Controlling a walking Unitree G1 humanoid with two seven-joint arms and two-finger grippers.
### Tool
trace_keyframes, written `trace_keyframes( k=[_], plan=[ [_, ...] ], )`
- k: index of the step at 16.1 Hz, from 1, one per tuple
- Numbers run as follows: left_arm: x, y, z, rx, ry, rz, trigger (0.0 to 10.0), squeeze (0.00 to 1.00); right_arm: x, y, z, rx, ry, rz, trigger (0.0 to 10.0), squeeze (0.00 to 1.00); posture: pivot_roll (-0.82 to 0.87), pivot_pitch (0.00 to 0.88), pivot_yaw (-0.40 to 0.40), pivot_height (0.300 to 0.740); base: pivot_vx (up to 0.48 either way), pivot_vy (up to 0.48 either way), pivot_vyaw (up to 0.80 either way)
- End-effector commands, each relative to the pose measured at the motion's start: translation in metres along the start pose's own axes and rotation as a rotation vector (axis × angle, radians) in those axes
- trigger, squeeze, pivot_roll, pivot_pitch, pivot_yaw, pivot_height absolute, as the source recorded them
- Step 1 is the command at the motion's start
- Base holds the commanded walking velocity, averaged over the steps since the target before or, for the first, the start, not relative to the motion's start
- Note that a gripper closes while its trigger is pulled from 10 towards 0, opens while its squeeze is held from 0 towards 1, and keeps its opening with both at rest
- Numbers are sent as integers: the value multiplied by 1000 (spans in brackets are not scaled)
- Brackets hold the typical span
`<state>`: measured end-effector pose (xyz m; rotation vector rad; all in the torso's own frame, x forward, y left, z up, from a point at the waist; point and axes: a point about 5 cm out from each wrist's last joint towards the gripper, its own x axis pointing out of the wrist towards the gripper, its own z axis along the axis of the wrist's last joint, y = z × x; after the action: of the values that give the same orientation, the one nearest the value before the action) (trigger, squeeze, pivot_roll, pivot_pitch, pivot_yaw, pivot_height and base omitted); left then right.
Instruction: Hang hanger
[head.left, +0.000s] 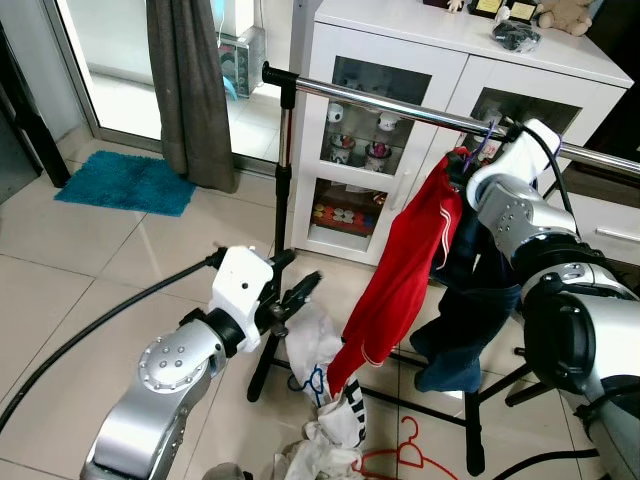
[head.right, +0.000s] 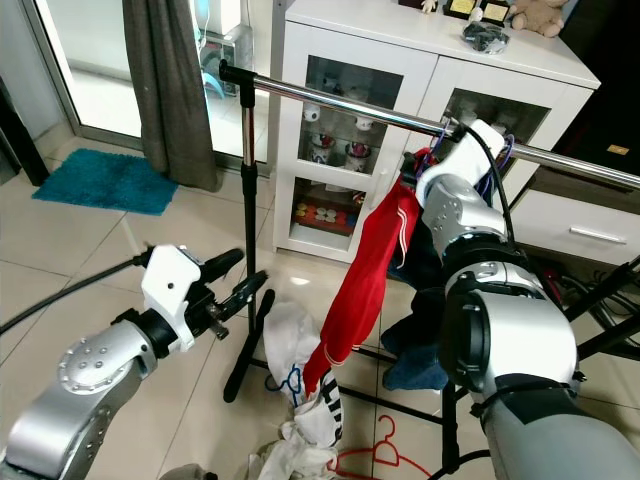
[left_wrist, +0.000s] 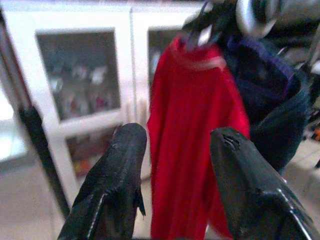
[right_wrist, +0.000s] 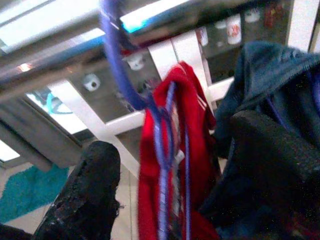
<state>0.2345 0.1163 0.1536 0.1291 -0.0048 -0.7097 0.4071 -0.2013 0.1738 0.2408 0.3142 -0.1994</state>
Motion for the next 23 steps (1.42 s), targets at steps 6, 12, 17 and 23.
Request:
trace_keyframes(
  k=[6, 12, 17, 23],
  plan=[
    [-5, -6, 13, 5, -29, -47, 10000, 0, 0, -12, 10, 25, -30, -45, 0, 0, 64, 97, -110, 740, 0, 0, 0],
    [-10, -7, 16, 10, -3, -64, 10000, 0, 0, -13, 10, 71, -39, -51, 0, 0, 107, 136, -95, 740, 0, 0, 0],
    [-27, -7, 19, 24, 53, -69, 10000, 0, 0, -13, 14, 82, -52, -43, 9333, 0, 167, 185, -83, 740, 0, 0, 0],
    [-34, -8, 21, 27, 82, -67, 10000, 0, 0, -14, 19, 161, -73, -14, 3098, 0, 182, 193, -92, 740, 0, 0, 0]
  ],
)
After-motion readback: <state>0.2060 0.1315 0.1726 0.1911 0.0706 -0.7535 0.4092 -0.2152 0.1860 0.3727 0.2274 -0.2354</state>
